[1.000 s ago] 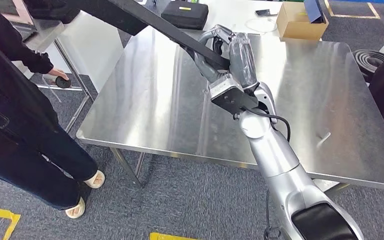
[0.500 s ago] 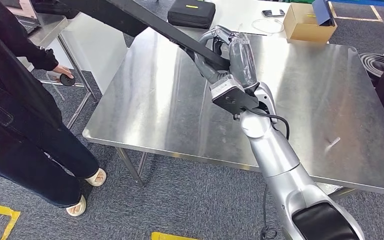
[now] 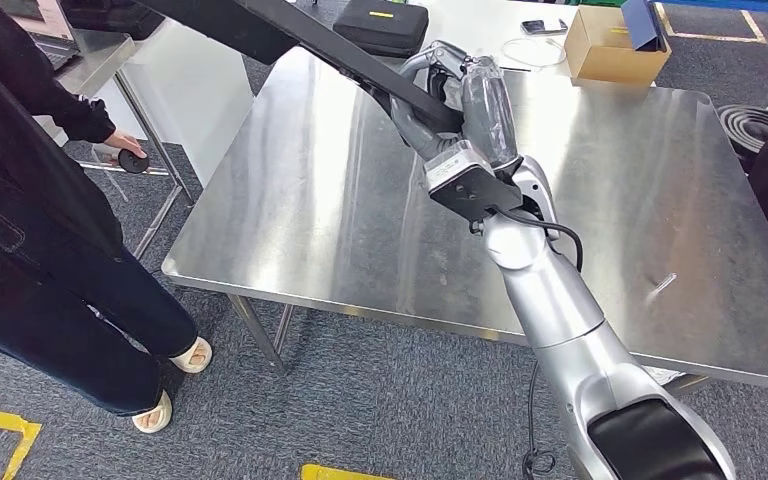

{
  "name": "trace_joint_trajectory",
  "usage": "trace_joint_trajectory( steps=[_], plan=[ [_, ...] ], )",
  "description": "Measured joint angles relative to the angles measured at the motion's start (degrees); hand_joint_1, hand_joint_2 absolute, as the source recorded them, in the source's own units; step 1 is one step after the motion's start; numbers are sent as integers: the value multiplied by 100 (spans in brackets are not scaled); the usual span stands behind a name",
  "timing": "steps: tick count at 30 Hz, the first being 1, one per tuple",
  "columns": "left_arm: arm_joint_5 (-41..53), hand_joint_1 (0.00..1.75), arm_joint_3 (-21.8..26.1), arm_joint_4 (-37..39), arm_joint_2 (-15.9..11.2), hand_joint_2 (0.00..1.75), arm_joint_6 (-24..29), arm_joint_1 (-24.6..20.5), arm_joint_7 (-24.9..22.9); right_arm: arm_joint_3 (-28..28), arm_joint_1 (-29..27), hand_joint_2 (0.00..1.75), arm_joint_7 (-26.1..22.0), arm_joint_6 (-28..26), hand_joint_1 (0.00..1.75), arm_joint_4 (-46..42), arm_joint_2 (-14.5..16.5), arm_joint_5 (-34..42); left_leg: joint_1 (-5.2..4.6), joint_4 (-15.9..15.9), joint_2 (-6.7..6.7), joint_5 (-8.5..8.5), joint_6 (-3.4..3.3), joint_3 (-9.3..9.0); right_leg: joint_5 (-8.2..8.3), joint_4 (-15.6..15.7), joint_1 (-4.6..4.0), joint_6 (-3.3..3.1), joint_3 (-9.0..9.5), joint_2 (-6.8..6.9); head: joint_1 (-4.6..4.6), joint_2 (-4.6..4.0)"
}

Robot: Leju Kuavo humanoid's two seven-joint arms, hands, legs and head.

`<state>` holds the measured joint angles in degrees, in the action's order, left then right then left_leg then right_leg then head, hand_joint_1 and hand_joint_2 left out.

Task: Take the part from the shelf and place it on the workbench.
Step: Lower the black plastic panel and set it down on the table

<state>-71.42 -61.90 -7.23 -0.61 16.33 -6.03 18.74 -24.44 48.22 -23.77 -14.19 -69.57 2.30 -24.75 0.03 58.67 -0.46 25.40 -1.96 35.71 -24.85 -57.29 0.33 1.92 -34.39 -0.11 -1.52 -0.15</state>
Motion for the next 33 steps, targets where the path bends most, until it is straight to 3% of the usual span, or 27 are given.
trace_joint_trajectory(
  steps=[3, 4, 6, 8, 9, 10, 12, 13, 15, 18, 20, 22, 23, 24, 25, 27, 28, 30, 33],
  plan=[
    [-3, 0, -1, -1, 7, 175, 0, 0, 10, -8, 42, 175, 11, 0, 175, -2, 16, 2, 20, -150, 11, -48, -111, -116, -53, -68, 10, 52, -16, -1, 2, 0],
    [-3, 0, -2, -1, 13, 175, 0, 0, 15, -9, 53, 175, 11, 0, 175, -2, 16, 3, 36, -210, 18, -72, -135, -167, -149, -270, 11, 44, -105, -1, 6, 0],
    [-3, 0, -2, 0, 24, 175, 0, 1, 20, -12, 55, 175, 16, 0, 175, -2, 3, 6, 48, -245, 23, -86, -151, -205, -427, -985, 35, 22, -459, -2, 13, 0],
    [-3, 0, -2, 0, 35, 175, 0, 7, 20, -19, 26, 175, 28, 0, 175, 1, -19, 7, 59, -242, 19, -75, -135, -208, -581, -1564, 73, 65, -784, -1, 16, 0],
    [-3, 0, -2, 0, 40, 175, 0, 11, 20, -25, 12, 175, 35, 0, 175, 2, -26, 7, 72, -237, 14, -64, -115, -212, -541, -1567, 98, 121, -807, 0, 16, 0],
    [-3, 0, -3, 0, 47, 175, 0, 13, 20, -29, 4, 175, 41, 0, 175, 2, -32, 6, 94, -222, 10, -45, -84, -219, -413, -1322, 129, 200, -703, 2, 15, 0],
    [-3, 0, -3, 3, 43, 175, 1, 13, 21, -34, 5, 175, 45, 0, 175, 2, -42, 7, 120, -148, 0, 24, 22, -214, -111, -551, 188, 350, -314, 5, 31, 0],
    [-3, 0, -4, 4, 37, 175, 0, 11, 22, -39, 4, 175, 43, 0, 175, 2, -40, 8, 119, -101, -3, 63, 80, -204, -25, -276, 203, 359, -170, -3, 40, 0],
    [-6, 0, -4, 6, 25, 175, 0, 10, 29, -50, -11, 175, 49, 0, 175, 2, -45, 5, 104, -56, -8, 110, 151, -189, -28, -163, 195, 264, -98, -26, 53, 0],
    [-13, 0, -7, 4, 32, 175, 0, 8, 33, -60, -8, 175, 64, 0, 175, 1, -46, 1, 144, 28, 5, 185, 192, -153, -61, -178, 200, 114, -84, -43, 42, 0],
    [-12, 0, -9, 4, 33, 175, 0, 3, 37, -61, 8, 175, 70, 0, 175, 0, -42, 1, 154, 523, 21, 423, 214, 88, -89, -172, 195, 42, -39, -46, 35, 0],
    [-13, 0, -9, 4, 34, 175, -4, -10, 46, -64, 5, 175, 72, 0, 175, 0, -42, 1, 148, 1318, 24, 714, 214, 509, -123, -173, 160, -8, -1, -40, 29, 0],
    [-14, 0, -9, 3, 35, 175, -8, -23, 51, -67, -7, 175, 74, 0, 175, 0, -42, -1, 146, 1599, 24, 771, 204, 678, -139, -173, 141, -29, 20, -37, 27, 0],
    [-14, 0, -9, 3, 38, 175, -11, -33, 52, -71, -18, 175, 79, 0, 175, 0, -43, -3, 144, 1676, 24, 716, 183, 748, -156, -173, 124, -49, 45, -35, 28, 0],
    [-14, 0, -10, 2, 40, 175, -15, -42, 53, -74, -26, 175, 85, 0, 175, 0, -43, -5, 140, 1534, 24, 557, 152, 711, -175, -173, 112, -69, 75, -37, 28, 0],
    [-15, 0, -19, 2, 43, 175, -11, -34, 45, -75, -27, 175, 93, -2, 175, 0, -42, -6, 117, 809, 24, 112, 70, 407, -217, -172, 97, -79, 137, -48, 31, 0],
    [-16, 0, -26, 2, 41, 175, -8, -28, 42, -74, -22, 175, 95, -6, 175, 0, -44, -6, 94, 468, 26, -20, 36, 246, -236, -172, 79, -65, 148, -56, 32, 0],
    [-16, 0, -42, 2, 38, 175, 2, -19, 39, -69, -21, 175, 102, -17, 175, 0, -48, -12, 46, 142, 26, -37, 7, 90, -254, -166, 60, -11, 130, -63, 33, 0],
    [-19, 0, -64, 2, 40, 175, 9, -13, 42, -66, -21, 175, 115, -27, 175, -3, -55, -34, 39, 24, 15, -17, -27, 32, -291, -181, 60, 75, 91, -44, 39, 0]
  ],
)
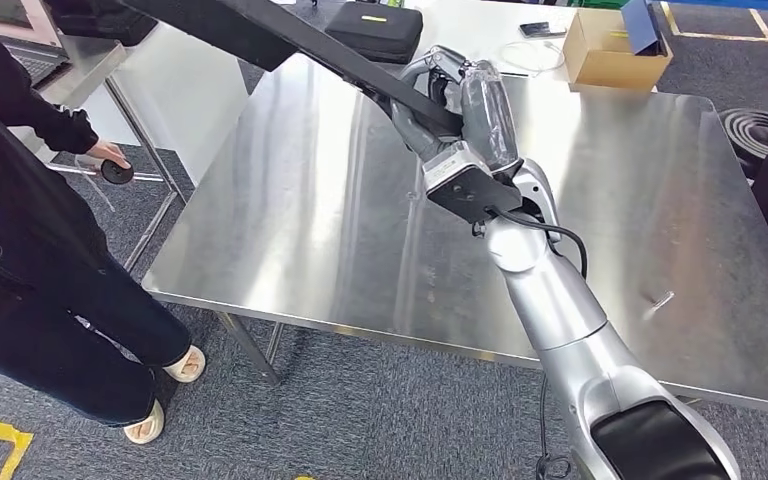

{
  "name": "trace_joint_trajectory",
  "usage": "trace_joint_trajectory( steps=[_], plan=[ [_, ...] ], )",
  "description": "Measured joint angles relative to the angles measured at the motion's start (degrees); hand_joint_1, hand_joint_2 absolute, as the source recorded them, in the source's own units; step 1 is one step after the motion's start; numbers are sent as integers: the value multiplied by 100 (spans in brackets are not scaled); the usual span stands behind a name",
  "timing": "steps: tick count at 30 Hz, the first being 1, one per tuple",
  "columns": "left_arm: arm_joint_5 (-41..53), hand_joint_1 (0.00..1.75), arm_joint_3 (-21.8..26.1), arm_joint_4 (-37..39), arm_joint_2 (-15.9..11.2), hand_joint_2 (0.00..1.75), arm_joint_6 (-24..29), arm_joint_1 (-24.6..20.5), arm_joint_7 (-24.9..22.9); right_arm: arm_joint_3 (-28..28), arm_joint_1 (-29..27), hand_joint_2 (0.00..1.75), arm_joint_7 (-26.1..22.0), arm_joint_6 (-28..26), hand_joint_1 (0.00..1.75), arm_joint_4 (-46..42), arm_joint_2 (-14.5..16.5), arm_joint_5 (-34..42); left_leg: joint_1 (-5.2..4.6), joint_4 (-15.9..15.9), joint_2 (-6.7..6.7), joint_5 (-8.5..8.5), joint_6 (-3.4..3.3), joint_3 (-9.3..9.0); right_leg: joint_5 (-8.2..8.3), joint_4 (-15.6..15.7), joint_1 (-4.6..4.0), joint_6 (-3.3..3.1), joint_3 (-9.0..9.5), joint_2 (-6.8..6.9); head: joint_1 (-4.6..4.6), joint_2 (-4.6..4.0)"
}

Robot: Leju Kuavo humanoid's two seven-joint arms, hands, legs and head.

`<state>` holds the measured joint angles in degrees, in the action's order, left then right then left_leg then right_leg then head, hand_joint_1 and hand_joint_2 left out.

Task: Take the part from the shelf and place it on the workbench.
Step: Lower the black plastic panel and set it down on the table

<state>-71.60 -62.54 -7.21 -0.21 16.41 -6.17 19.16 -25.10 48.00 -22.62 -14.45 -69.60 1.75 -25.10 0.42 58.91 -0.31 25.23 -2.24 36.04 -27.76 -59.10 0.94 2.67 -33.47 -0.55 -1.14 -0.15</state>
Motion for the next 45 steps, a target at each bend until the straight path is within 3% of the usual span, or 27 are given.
trace_joint_trajectory(
  steps=[2, 4, 6, 7, 9, 11, 13, 16, 17, 20, 21, 22, 25, 27, 31, 33, 35, 36, 37, 38, 40, 42, 45],
  plan=[
    [-2, 0, -14, 0, 5, 175, 7, -1, 3, 3, 19, 175, -1, -2, 175, -3, -7, -1, 16, -67, -1, -11, -48, -64, -159, -366, -9, -1, -188, 11, 17, 0],
    [-3, 0, -21, 0, 11, 175, 13, 0, 3, 4, 23, 175, -2, -3, 175, 3, -21, 4, 1, -73, 1, 12, -85, -95, -394, -1124, -13, -33, -598, 13, 29, 0],
    [-13, 0, -23, 0, 14, 175, 12, 4, 3, 4, 9, 175, -2, -4, 175, 28, -41, 3, -8, -71, -6, 45, -106, -131, -435, -1558, -18, 1, -902, 14, 33, 0],
    [-20, 0, -23, 0, 15, 175, 12, 5, 3, 3, 6, 175, -2, -4, 175, 41, -49, 2, -10, -70, -14, 64, -106, -159, -320, -1439, -18, 45, -890, 14, 33, 0],
    [-28, 0, -23, 0, 20, 175, 11, 7, 3, 3, 17, 175, -3, -4, 175, 54, -54, 1, -12, -70, -33, 112, -82, -225, 68, -653, -20, 120, -582, 18, 36, 0],
    [-28, 0, -24, 0, 25, 175, 11, 4, 3, 1, 41, 175, -5, -4, 175, 57, -50, 2, -36, -61, -47, 163, -36, -256, 327, -9, -40, 90, -286, 22, 32, 0],
    [-30, 0, -25, 0, 30, 175, 10, 7, 3, -1, 53, 175, -9, -8, 175, 63, -46, 2, -50, -64, -52, 190, 8, -260, 357, 113, -70, 3, -215, 19, 27, 0],
    [-31, 0, -27, 0, 27, 175, 9, 7, 12, 1, 65, 175, -21, -29, 175, 70, -39, -9, -27, 72, -39, 295, 97, -193, 348, 149, -15, -105, -167, 15, 20, 0],
    [-31, 0, -30, 0, 25, 175, 5, 5, 18, -1, 69, 175, -30, -42, 175, 71, -34, -12, -15, 293, -31, 402, 132, -80, 339, 162, 12, -137, -138, 17, 11, 0],
    [-41, 0, -42, -1, 22, 175, -17, 0, 46, -6, 66, 175, -54, -71, 175, 91, -19, -18, 29, 1285, -18, 731, 217, 482, 292, 162, 19, -204, -77, 25, -1, 0],
    [-44, 0, -48, -1, 21, 175, -23, -6, 54, -9, 60, 175, -56, -73, 175, 105, -15, -22, 43, 1434, -16, 712, 239, 598, 275, 160, 22, -213, -56, 26, -2, 0],
    [-44, 0, -56, -1, 20, 175, -27, -12, 58, -13, 55, 175, -57, -74, 175, 118, -13, -26, 60, 1379, -13, 591, 255, 611, 255, 159, 28, -212, -30, 25, -3, 0],
    [-44, 0, -78, -1, 18, 175, -28, -9, 53, -14, 59, 175, -58, -74, 175, 137, -8, -33, 107, 433, 12, 33, 284, 212, 177, 146, 35, -140, 49, 5, -9, 0],
    [-44, 0, -84, -2, 24, 175, -33, -7, 44, -13, 75, 175, -64, -75, 175, 143, -1, -45, 84, 51, 13, -31, 249, 17, 149, 139, 8, -73, 49, -7, -12, 0],
    [-48, 0, -90, -2, 16, 175, -43, -7, 37, -36, 92, 175, -72, -76, 175, 169, 16, -109, 50, -42, -9, -1, 66, -49, 92, 88, 12, 46, 4, 15, -7, 0],
    [-49, 0, -95, -2, 11, 175, -44, -9, 38, -48, 110, 175, -67, -85, 175, 180, 18, -162, 53, -69, -13, -2, -10, -81, -128, -446, 9, 19, -277, 29, 8, 0],
    [-49, 0, -102, -2, 12, 175, -54, -10, 40, -60, 121, 175, -20, -112, 175, 207, 17, -278, 35, -69, -15, 18, -57, -91, -381, -1266, 0, -22, -730, 29, 17, 0],
    [-48, 0, -108, -2, 12, 175, -60, -8, 40, -68, 121, 175, 20, -126, 175, 227, 14, -348, 26, -69, -17, 28, -69, -101, -423, -1521, -4, -16, -891, 29, 16, 0],
    [-46, 0, -113, -2, 12, 175, -65, -6, 40, -79, 121, 175, 61, -137, 175, 250, 11, -413, 19, -68, -22, 39, -76, -115, -377, -1557, -5, 10, -946, 29, 17, 0],
    [-45, 0, -118, -2, 14, 175, -67, -5, 40, -90, 123, 175, 92, -143, 175, 272, 9, -460, 15, -68, -31, 51, -76, -137, -249, -1353, -5, 47, -881, 30, 19, 0],
    [-42, 0, -124, -2, 19, 175, -68, -6, 40, -107, 145, 175, 118, -152, 175, 302, 10, -496, 2, -63, -49, 88, -49, -184, 106, -512, -12, 96, -505, 32, 26, 0],
    [-38, 0, -128, -2, 25, 175, -68, -8, 40, -122, 180, 175, 121, -172, 175, 321, 20, -505, -23, -58, -60, 130, -2, -212, 316, 69, -34, 63, -219, 32, 25, 0],
    [-34, 0, -153, -2, 27, 175, -75, -9, 40, -145, 219, 175, 229, -317, 175, 364, 28, -762, -13, -64, -56, 165, 76, -221, 349, 164, -34, -38, -156, 26, 24, 0]
  ],
)
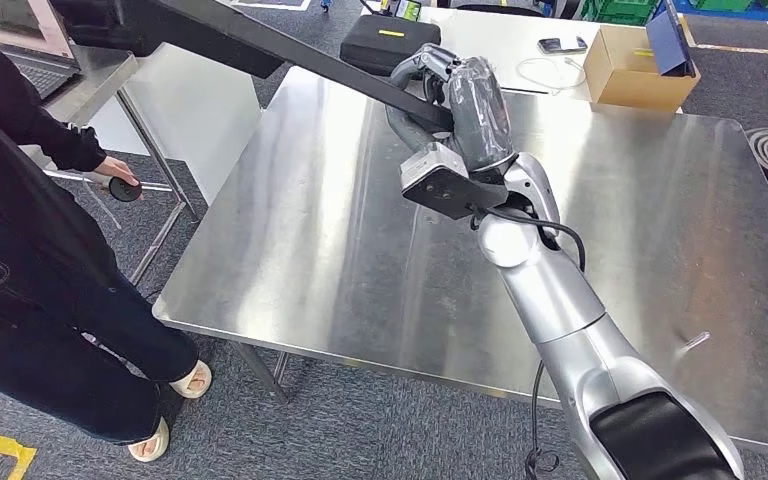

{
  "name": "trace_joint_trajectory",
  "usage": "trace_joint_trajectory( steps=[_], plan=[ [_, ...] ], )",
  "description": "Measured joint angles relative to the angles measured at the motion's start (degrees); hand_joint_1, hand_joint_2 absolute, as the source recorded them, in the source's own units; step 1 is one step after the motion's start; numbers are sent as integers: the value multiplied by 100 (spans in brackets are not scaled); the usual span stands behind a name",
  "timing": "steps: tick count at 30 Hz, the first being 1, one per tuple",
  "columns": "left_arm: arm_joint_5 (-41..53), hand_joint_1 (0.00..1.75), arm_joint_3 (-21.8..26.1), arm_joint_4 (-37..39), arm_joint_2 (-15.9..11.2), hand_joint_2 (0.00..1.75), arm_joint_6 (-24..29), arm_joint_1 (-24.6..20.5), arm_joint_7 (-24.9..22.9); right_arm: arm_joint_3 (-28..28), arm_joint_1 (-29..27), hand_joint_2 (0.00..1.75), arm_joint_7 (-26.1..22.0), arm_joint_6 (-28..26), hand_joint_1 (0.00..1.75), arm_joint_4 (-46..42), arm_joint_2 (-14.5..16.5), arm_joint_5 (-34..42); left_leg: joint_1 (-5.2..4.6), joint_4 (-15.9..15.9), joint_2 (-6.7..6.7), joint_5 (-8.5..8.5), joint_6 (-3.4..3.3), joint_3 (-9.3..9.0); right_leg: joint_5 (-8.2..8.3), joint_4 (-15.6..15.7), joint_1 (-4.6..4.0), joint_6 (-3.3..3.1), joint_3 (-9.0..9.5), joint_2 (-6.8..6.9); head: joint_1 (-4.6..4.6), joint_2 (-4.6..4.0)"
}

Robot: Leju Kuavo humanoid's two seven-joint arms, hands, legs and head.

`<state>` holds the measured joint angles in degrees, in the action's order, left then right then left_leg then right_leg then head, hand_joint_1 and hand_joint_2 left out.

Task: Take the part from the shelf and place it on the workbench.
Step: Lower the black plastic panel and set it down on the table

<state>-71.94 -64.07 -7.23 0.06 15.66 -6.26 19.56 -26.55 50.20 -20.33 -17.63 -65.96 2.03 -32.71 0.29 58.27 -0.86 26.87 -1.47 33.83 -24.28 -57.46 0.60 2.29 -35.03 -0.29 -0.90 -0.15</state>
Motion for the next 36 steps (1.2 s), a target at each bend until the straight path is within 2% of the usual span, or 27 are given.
trace_joint_trajectory(
  steps=[2, 3, 5, 6, 7, 8, 10, 12, 13, 16, 20, 23, 26, 28, 31, 34, 36],
  plan=[
    [11, 0, -40, 0, -2, 175, -15, -9, 1, -7, 93, 175, 183, -203, 175, 94, 3, -375, 20, 216, 12, 135, 63, 105, -1, 25, 45, -71, 35, -1, -15, 0],
    [18, 0, -64, 0, -4, 175, -30, -12, 2, -7, 171, 175, 286, -319, 175, 189, 5, -569, 33, 488, 19, 269, 92, 245, -6, 31, 67, -98, 51, 0, -22, 0],
    [30, 0, -103, 0, -3, 175, -62, -17, 4, 1, 365, 175, 507, -594, 175, 519, 5, -976, 48, 1235, 29, 563, 139, 640, -24, 30, 66, -127, 67, 3, -35, 0],
    [32, 0, -119, 0, -1, 175, -74, -24, 6, 14, 471, 175, 616, -739, 175, 753, 4, -1195, 55, 1508, 32, 622, 157, 803, -29, 29, 67, -132, 76, 4, -33, 0],
    [34, 0, -137, 0, 1, 175, -81, -36, 6, 36, 578, 175, 732, -876, 175, 1019, 3, -1427, 64, 1594, 35, 577, 171, 877, -34, 29, 70, -134, 88, 5, -40, 0],
    [34, 0, -161, 0, 1, 175, -83, -47, 3, 65, 683, 175, 858, -1001, 175, 1312, -3, -1666, 78, 1457, 41, 432, 179, 836, -41, 28, 76, -129, 104, 5, -43, 0],
    [34, 0, -221, -1, 6, 175, -84, -63, -10, 126, 890, 175, 1114, -1244, 175, 1938, -40, -2105, 118, 742, 57, 37, 190, 516, -67, 18, 80, -92, 131, 3, -56, 0],
    [34, 0, -275, -3, 20, 175, -85, -68, -21, 184, 1058, 175, 1277, -1473, 175, 2514, -127, -2390, 123, 182, 52, -137, 164, 238, -94, 1, 44, -27, 122, 1, -57, 0],
    [34, 0, -300, -5, 31, 175, -85, -70, -26, 217, 1114, 175, 1306, -1560, 175, 2749, -178, -2458, 117, 84, 44, -139, 138, 190, -102, -6, 17, -13, 111, 1, -53, 0],
    [32, 0, -360, -5, 43, 175, -86, -66, -36, 289, 1203, 175, 1308, -1668, 175, 3269, -299, -2535, 72, 52, 30, -156, 77, 187, -98, 14, 5, -3, 113, 9, -23, 0],
    [32, 0, -382, -4, 43, 175, -88, -70, -38, 301, 1246, 175, 1405, -1673, 175, 3617, -348, -2618, 20, 57, 28, -145, 13, 189, -79, 65, 33, 31, 133, 14, -18, 0],
    [31, 0, -414, -4, 44, 175, -107, -74, -39, 351, 1257, 175, 1678, -1703, 175, 3786, -420, -2751, 11, 60, 21, -138, -23, 188, -74, 88, 37, 47, 142, 25, -20, 0],
    [-2, 0, -460, -4, 44, 175, -116, -62, -39, 500, 1184, 175, 1743, -1886, 175, 3989, -646, -2751, 9, 61, -3, -135, -40, 189, -75, 99, 37, 51, 154, 49, -19, 0],
    [-64, 0, -484, -4, 44, 175, -91, -50, -33, 692, 1071, 175, 1614, -2040, 175, 4093, -814, -2609, 6, 61, -5, -132, -45, 189, -73, 100, 38, 70, 157, 51, -20, 0],
    [-159, 0, -502, -4, 45, 175, -30, -41, -18, 1167, 847, 175, 1141, -2144, 175, 4170, -1028, -2239, 2, 61, -3, -126, -55, 189, -72, 101, 41, 119, 157, 49, -22, 0],
    [-192, 0, -511, -4, 58, 175, 38, -34, -23, 1636, 642, 175, 817, -2171, 175, 4189, -1174, -2075, 2, 59, 0, -125, -55, 188, -73, 101, 38, 132, 155, 47, -22, 0],
    [-193, 0, -520, -4, 70, 175, 108, -35, -61, 1847, 544, 87, 787, -2175, 87, 4190, -1248, -2073, 4, 56, 3, -125, -55, 185, -73, 100, 34, 132, 152, 44, -23, 0]
  ],
)
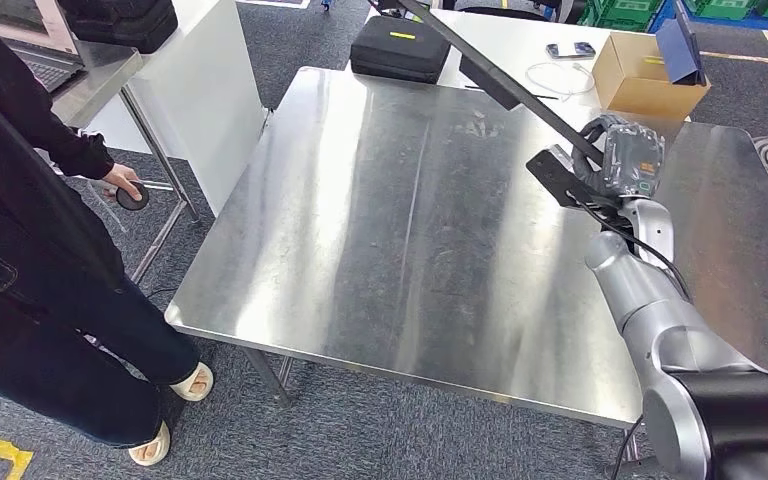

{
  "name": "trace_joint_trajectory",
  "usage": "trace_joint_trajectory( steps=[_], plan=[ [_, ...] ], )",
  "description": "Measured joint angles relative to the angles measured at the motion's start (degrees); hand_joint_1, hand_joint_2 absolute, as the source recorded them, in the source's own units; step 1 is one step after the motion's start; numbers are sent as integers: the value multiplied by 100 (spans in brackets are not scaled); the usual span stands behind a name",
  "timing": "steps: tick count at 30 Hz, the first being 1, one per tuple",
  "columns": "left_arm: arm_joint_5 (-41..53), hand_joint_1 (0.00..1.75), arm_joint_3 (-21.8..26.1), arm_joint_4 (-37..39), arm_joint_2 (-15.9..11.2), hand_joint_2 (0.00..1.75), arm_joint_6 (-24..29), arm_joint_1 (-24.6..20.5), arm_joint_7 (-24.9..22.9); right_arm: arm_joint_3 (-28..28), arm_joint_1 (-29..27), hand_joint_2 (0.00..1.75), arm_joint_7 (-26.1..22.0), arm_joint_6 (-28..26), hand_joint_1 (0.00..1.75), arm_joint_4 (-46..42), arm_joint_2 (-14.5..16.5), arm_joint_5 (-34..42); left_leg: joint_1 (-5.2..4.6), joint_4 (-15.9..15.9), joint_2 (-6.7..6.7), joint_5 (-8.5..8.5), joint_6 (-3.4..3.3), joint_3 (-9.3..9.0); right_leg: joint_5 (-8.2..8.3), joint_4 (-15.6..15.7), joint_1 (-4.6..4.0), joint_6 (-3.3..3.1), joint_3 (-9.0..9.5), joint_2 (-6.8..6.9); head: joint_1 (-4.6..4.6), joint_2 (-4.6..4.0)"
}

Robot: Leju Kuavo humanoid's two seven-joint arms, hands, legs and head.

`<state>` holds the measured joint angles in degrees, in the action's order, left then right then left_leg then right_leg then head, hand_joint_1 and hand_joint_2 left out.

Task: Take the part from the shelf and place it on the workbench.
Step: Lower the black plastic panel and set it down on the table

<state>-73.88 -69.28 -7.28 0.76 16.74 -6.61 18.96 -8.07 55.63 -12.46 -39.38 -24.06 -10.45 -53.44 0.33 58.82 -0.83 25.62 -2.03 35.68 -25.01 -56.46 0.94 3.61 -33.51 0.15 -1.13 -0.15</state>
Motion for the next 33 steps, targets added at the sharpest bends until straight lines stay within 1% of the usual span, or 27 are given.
trace_joint_trajectory(
  steps=[2, 6, 13, 20, 24, 27, 30, 33],
  plan=[
    [1, 0, -12, 0, 21, 175, 108, -2, -61, 181, -78, 0, -3, -7, 0, 3, -68, 12, 5, -3, 2, 0, 0, -4, 0, -1, -3, 0, -2, -2, -1, 0],
    [-20, 0, -38, 0, 74, 0, 333, 1, -195, 546, -152, 0, -63, -15, 0, 64, -289, 127, 9, -8, -2, -2, 0, -6, -2, -1, -3, 0, 0, 2, 0, 0],
    [-100, 0, -76, 0, 128, 0, 396, 48, -254, 999, -242, 0, -185, 9, 0, 249, -654, 312, 6, -9, 1, -1, -1, -4, -2, -1, -1, 0, -1, -2, 0, 0],
    [-105, 0, -104, -1, 151, 0, 279, 55, -252, 1167, -325, 0, -288, 130, 0, 360, -845, 369, 8, -9, 2, -1, -1, -7, -2, -1, -2, 0, 0, -4, -1, 0],
    [-118, 0, -114, 0, 156, 0, 178, 56, -238, 1169, -429, 0, -88, 330, 0, 411, -957, 204, 8, -9, 2, -2, -1, -10, -2, -1, -3, 0, 1, -3, 0, 0],
    [-121, 0, -142, 0, 159, 0, 128, 56, -234, 1257, -599, 0, -74, 253, 0, 425, -1120, 379, 7, -8, -3, -1, -2, -9, -3, -1, -2, 2, 3, 1, -1, 0],
    [-161, 0, -169, 0, 154, 0, 115, 59, -212, 1664, -849, 0, -158, 36, 0, 372, -1375, 535, 2, -8, -10, 2, -6, -8, -11, 0, 2, 15, 8, 7, -1, 0],
    [-202, 0, -188, 0, 143, 0, 105, 66, -197, 2319, -1125, 0, -175, -33, 0, 217, -1651, 311, -7, -8, -17, 7, -13, -7, -14, 0, 8, 19, 11, 10, -1, 0]
  ],
)
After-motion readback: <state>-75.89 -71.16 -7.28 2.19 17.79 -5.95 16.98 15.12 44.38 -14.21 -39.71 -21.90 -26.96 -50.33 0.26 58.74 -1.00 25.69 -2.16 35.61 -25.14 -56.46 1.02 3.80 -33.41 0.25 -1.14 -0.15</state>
